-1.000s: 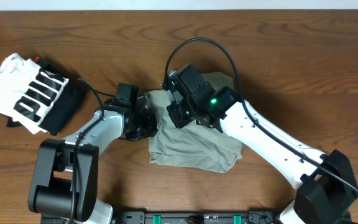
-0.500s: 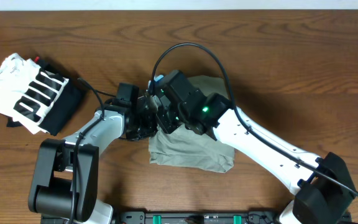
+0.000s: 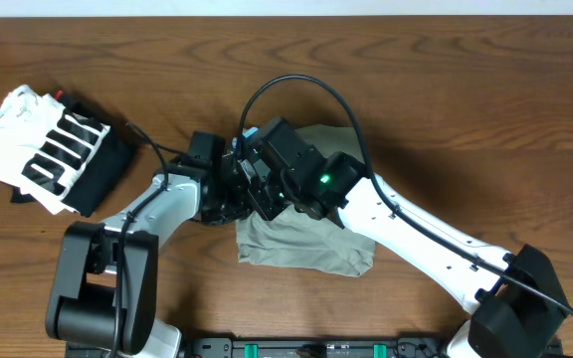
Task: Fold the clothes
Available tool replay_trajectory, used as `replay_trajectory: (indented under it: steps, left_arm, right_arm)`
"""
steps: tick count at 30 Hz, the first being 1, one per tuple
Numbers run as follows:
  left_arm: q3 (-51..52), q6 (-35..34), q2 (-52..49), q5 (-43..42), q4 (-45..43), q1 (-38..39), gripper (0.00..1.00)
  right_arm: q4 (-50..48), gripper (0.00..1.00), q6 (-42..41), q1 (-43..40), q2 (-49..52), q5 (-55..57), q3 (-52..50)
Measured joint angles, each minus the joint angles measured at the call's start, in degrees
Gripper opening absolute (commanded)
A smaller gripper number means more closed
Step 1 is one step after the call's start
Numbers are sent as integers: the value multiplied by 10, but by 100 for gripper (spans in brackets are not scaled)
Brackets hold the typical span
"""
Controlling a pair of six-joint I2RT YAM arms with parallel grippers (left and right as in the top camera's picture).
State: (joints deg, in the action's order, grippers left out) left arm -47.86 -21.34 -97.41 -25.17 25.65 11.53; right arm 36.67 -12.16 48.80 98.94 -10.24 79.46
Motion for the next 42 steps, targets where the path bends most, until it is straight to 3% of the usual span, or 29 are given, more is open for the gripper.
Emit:
replay_trajectory:
  steps: [6,7,9,10,12,15,25,28,32,42]
  left_arm:
    - [0,-1,0,1,21,-34,6]
    - [0,-1,1,1,23,-39,11]
    - [0,1,1,-2,26,-48,50]
    - [0,-2,4,-10,26,-51,58]
    - [-3,-5,12,-14,28,-51,60]
    - [-5,-6,14,-15,33,-53,71]
    - [-10,-10,19,-16,40,-53,89]
    - [-13,-10,20,-16,44,-53,99]
    - [-15,-11,24,1,53,-53,98]
    - [19,-11,99,132,88,-59,98]
  right_arm:
    - [2,3,0,1,0,9,0]
    - [3,3,0,2,0,11,0]
    - [3,3,0,2,0,15,0]
    - [3,4,0,2,0,17,0]
    - [3,4,0,2,0,22,0]
    - [3,4,0,2,0,29,0]
    - [3,4,0,2,0,36,0]
    - [3,3,0,2,0,37,0]
    - [3,3,0,2,0,37,0]
    - [3,3,0,1,0,39,0]
